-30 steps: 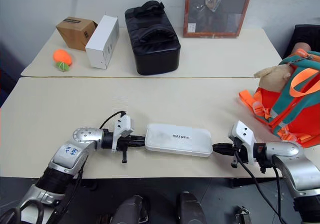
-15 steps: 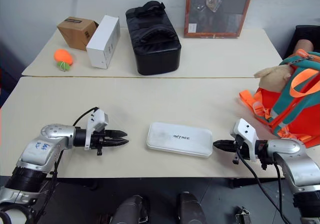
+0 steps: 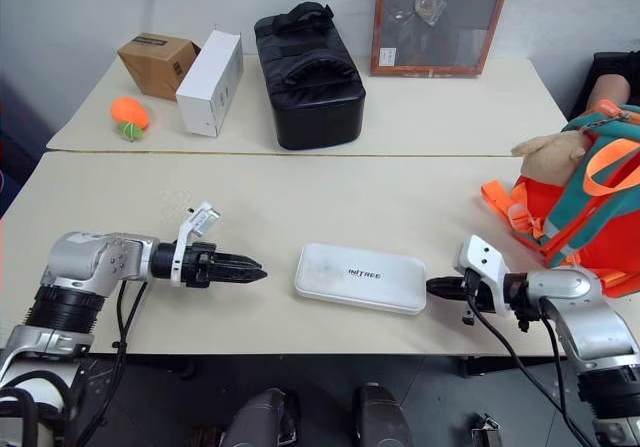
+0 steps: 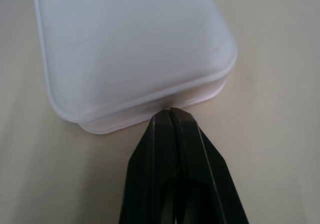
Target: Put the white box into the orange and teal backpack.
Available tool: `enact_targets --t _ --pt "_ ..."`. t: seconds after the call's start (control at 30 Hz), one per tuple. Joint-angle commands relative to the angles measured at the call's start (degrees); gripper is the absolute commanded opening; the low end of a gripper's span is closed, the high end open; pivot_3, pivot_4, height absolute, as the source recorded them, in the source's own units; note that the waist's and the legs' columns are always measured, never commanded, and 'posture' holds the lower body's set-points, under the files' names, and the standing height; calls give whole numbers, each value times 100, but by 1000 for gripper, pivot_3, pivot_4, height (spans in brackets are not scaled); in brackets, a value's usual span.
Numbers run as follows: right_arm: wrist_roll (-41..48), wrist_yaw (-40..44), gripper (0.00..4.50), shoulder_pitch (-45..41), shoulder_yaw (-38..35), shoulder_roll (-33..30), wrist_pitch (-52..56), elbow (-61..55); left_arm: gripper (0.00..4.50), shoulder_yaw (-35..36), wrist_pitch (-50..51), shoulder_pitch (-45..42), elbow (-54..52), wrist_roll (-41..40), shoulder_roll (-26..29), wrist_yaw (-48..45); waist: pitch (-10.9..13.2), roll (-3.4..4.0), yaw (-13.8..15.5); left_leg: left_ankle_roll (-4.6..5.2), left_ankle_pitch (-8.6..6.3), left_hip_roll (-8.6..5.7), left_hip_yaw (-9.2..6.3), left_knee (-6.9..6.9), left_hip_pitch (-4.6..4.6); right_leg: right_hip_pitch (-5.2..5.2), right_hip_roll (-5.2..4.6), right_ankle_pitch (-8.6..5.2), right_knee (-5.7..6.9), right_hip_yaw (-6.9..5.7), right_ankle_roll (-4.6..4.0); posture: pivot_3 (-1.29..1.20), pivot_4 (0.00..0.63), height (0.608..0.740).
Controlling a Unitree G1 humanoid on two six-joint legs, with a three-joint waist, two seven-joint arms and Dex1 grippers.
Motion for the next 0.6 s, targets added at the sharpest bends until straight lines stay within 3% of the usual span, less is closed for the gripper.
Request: enact_targets --t 0.03,0.23,0.4,0.6 --pt "-69 38 0 82 -64 -80 -144 -73 4471 -277 243 -230 292 39 -365 142 0 0 22 0 0 0 0 2 0 2 0 0 0 -1 0 0 150 740" --pt "-110 50 0 73 2 -18 -185 -103 4471 -352 423 -868 1112 167 -1142 432 0 0 82 1 0 -3 0 10 4 8 0 1 0 -1 2 0 150 740" --pt "-138 10 0 68 51 25 -180 -128 4471 -1029 80 -987 1017 476 -1341 283 -2 2 112 1 0 -3 1 11 5 9 1 2 1 1 4 0 150 740" --pt "-111 24 0 113 4 -14 -125 -263 4471 -887 172 -1610 1832 563 -1865 354 -4 4 149 6 0 -8 -6 21 10 23 -3 4 -3 -3 7 0 150 740"
